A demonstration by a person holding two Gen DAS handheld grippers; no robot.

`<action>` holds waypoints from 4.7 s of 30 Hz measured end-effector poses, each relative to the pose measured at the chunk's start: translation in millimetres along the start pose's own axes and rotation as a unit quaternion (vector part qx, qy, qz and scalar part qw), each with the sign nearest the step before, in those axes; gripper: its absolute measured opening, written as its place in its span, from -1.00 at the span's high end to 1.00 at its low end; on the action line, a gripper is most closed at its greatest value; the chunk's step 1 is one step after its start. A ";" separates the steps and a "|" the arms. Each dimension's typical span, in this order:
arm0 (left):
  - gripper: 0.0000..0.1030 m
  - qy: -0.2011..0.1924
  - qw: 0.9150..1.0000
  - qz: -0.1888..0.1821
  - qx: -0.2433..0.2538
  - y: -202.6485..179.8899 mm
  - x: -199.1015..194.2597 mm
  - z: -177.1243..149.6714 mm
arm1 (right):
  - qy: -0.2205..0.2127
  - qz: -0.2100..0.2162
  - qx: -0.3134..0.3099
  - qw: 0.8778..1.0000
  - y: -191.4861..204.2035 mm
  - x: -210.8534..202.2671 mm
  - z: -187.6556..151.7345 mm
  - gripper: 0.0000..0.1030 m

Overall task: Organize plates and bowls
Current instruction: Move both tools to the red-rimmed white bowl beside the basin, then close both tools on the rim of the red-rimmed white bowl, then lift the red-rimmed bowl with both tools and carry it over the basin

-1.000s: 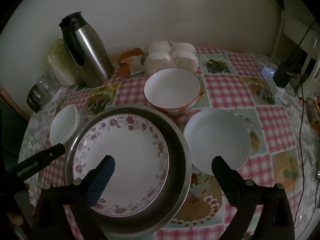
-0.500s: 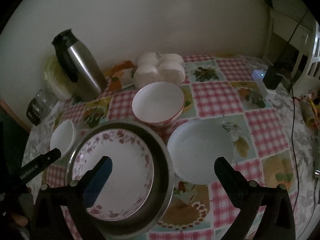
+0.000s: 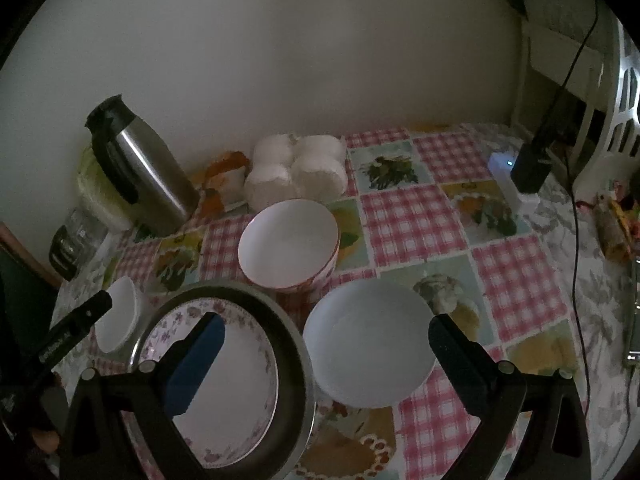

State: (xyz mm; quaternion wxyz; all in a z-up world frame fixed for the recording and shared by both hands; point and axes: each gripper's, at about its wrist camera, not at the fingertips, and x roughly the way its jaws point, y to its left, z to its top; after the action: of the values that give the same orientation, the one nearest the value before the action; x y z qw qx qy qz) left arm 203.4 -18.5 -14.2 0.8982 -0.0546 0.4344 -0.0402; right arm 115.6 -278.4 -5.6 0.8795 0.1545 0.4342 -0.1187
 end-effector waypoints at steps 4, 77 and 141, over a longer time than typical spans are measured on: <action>-0.94 -0.001 1.000 -0.007 0.009 -7.2 4.0 3.6 | 0.002 -0.003 -0.002 1.000 -2.5 7.9 4.1 -1.00; 0.76 0.174 0.971 -0.083 0.142 -174.9 142.1 -0.6 | 0.040 0.061 0.036 0.997 -23.7 134.3 40.7 0.62; 0.76 0.064 0.984 -0.150 -0.074 22.7 -44.5 -58.1 | 0.033 0.091 -0.126 0.987 105.9 -38.3 -49.7 0.62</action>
State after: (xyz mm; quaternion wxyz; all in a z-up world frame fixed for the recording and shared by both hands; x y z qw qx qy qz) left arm 130.8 5.6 -18.6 0.8457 -0.1827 0.4798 -0.1454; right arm 93.0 -159.1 14.4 0.8841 0.0854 0.4588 0.0224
